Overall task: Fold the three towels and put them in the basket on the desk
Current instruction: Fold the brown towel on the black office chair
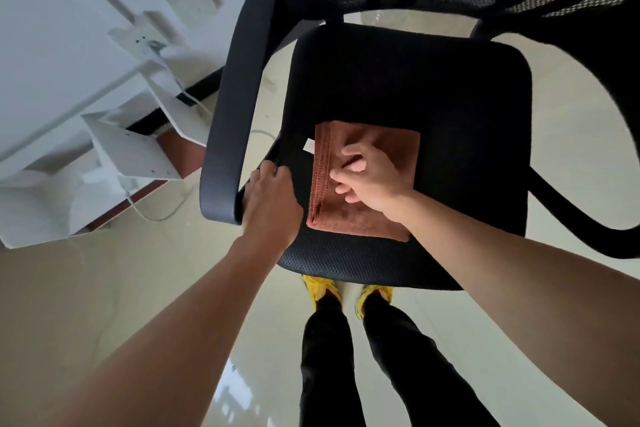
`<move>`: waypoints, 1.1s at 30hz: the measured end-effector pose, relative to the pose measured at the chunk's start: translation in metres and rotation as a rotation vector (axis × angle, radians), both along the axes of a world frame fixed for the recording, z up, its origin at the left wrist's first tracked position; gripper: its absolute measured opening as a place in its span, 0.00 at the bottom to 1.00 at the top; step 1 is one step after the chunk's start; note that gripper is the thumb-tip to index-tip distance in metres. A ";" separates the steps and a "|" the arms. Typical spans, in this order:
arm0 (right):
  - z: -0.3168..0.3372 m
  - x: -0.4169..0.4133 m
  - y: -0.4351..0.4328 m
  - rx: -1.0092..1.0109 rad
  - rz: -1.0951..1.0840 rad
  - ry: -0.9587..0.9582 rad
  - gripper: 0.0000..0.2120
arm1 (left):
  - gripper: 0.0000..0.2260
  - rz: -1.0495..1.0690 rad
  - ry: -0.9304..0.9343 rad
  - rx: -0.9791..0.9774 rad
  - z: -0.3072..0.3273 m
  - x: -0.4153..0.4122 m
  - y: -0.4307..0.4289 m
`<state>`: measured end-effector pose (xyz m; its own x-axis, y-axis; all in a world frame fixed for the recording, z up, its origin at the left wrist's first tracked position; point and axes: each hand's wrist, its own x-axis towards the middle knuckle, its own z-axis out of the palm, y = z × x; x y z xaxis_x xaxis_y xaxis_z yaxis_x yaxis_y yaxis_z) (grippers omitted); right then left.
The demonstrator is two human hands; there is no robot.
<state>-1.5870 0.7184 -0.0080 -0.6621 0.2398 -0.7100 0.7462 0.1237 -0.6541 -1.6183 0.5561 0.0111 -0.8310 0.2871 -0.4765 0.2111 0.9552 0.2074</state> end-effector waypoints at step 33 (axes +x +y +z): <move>-0.020 0.084 0.049 0.181 -0.157 -0.262 0.30 | 0.54 -0.553 -0.120 -0.156 -0.032 -0.025 0.034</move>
<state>-1.5026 0.7671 -0.0277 -0.4078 0.4618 -0.7877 0.9050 0.0902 -0.4157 -1.6436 0.5904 -0.0207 -0.5148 0.5818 -0.6297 0.6708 0.7307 0.1267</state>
